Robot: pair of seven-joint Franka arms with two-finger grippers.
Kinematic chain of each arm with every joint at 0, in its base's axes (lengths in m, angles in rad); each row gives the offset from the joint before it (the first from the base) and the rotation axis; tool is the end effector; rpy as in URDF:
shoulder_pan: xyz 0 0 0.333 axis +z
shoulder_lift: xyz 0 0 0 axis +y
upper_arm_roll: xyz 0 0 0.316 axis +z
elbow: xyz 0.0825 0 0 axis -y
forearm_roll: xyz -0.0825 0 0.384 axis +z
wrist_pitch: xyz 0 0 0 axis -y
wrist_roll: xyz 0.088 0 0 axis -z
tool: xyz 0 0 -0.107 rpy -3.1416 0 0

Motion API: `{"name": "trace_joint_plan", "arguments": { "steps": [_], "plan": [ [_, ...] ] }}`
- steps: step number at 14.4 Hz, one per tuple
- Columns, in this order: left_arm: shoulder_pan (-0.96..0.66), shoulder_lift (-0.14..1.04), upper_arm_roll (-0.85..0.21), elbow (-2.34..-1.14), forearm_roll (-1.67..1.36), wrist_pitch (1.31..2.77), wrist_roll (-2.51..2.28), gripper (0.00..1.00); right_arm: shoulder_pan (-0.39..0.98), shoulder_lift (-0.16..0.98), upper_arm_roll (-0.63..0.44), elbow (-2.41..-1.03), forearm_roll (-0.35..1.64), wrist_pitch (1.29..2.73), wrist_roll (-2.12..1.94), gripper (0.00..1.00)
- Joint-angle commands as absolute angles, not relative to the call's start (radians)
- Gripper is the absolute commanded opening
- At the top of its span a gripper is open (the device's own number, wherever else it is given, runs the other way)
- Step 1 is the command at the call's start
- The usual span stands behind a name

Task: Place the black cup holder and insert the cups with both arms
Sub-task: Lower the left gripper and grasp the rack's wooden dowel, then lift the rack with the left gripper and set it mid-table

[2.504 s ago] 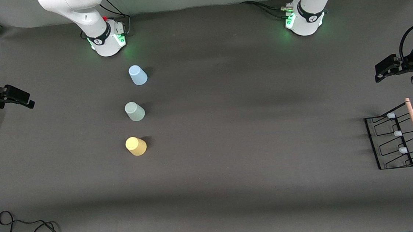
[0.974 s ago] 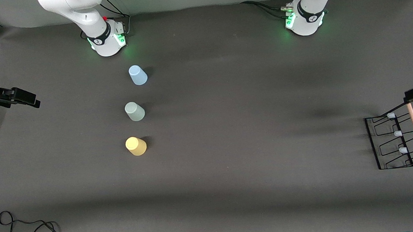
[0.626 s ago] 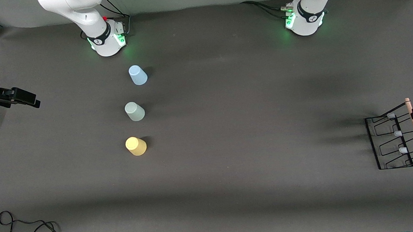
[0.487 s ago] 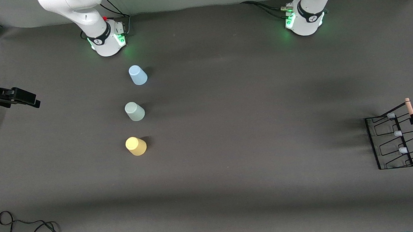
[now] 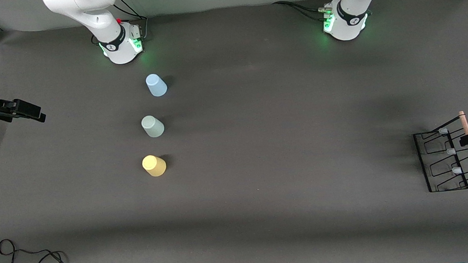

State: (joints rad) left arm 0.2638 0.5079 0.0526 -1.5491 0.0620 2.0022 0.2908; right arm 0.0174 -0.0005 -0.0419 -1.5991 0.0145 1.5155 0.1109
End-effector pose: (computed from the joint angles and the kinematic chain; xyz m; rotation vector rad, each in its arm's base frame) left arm 0.6522 0.2122 0.3514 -3.0780 0.0120 0.1172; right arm 0.5472 -0.0118 0.6069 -3.1208 0.2113 0.1309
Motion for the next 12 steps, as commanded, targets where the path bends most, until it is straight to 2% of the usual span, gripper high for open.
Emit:
{"name": "trace_joint_plan", "arguments": {
  "steps": [1, 4, 5, 6, 7, 8, 10, 12],
  "plan": [
    [0.265, 0.525, 0.049, -1.535, 0.075, 2.008, 0.301, 0.64, 0.021, -0.009, -0.046, -1.603, 0.032, 1.511, 0.124, 1.00],
    [0.265, 0.534, 0.049, -1.534, 0.075, 2.019, 0.327, 0.58, 0.021, -0.008, -0.046, -1.601, 0.032, 1.511, 0.121, 1.00],
    [0.267, 0.537, 0.049, -1.534, 0.075, 2.023, 0.334, 0.52, 0.021, -0.008, -0.046, -1.601, 0.032, 1.511, 0.121, 1.00],
    [0.267, 0.541, 0.049, -1.531, 0.075, 2.022, 0.337, 0.39, 0.021, -0.009, -0.046, -1.603, 0.032, 1.511, 0.121, 1.00],
    [0.265, 0.540, 0.049, -1.525, 0.075, 2.008, 0.339, 0.16, 0.021, -0.009, -0.046, -1.601, 0.032, 1.511, 0.121, 1.00],
    [0.261, 0.537, 0.049, -1.523, 0.075, 2.002, 0.339, 0.00, 0.021, -0.009, -0.046, -1.601, 0.032, 1.511, 0.121, 1.00],
    [0.249, 0.528, 0.049, -1.523, 0.075, 1.996, 0.333, 0.00, 0.020, -0.009, -0.046, -1.601, 0.032, 1.511, 0.121, 1.00],
    [0.232, 0.497, 0.043, -1.514, 0.075, 1.916, 0.325, 0.00, 0.021, -0.009, -0.046, -1.601, 0.032, 1.511, 0.121, 1.00]
  ]
}}
